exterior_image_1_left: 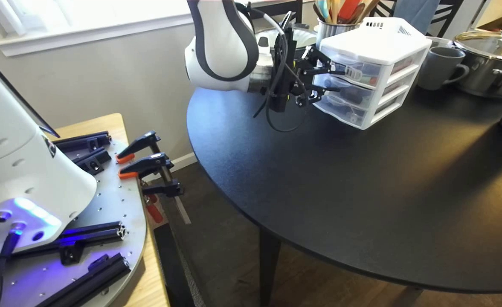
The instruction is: Open the middle drawer
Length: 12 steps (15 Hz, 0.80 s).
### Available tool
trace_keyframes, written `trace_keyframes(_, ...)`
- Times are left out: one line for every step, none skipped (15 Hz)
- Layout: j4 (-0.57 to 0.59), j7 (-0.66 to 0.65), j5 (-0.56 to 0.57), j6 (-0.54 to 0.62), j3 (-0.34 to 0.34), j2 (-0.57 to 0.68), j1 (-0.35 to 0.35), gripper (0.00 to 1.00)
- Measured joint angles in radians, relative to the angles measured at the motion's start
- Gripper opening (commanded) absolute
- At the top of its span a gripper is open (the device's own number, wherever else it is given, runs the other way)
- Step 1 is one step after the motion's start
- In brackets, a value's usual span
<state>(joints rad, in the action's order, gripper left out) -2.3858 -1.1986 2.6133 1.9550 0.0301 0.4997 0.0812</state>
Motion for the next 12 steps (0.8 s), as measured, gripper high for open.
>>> trace_keyframes(-0.003, -0.01, -0.003, 0.0, -0.015, 0.0, 0.04, 0.23)
trace_keyframes(-0.003, -0.024, -0.004, -0.001, -0.032, 0.001, 0.077, 0.22)
trace_keyframes(-0.004, -0.037, -0.004, -0.002, -0.05, 0.001, 0.113, 0.16)
trace_keyframes(-0.003, -0.049, -0.004, -0.003, -0.07, 0.003, 0.151, 0.08)
trace_keyframes(-0.003, -0.063, -0.005, -0.003, -0.093, 0.005, 0.186, 0.05)
trace_keyframes(-0.003, -0.076, -0.005, -0.003, -0.116, 0.008, 0.216, 0.04)
trace_keyframes(-0.003, -0.086, -0.005, -0.003, -0.139, 0.013, 0.244, 0.02)
trace_keyframes(-0.003, -0.098, -0.005, -0.004, -0.163, 0.017, 0.27, 0.0)
trace_keyframes(-0.003, -0.11, -0.005, -0.012, -0.187, 0.021, 0.295, 0.0)
trace_keyframes(-0.004, -0.121, -0.005, -0.015, -0.208, 0.025, 0.317, 0.03)
trace_keyframes(-0.006, -0.128, -0.005, -0.019, -0.231, 0.029, 0.34, 0.05)
trace_keyframes(-0.006, -0.137, -0.005, -0.022, -0.253, 0.035, 0.361, 0.04)
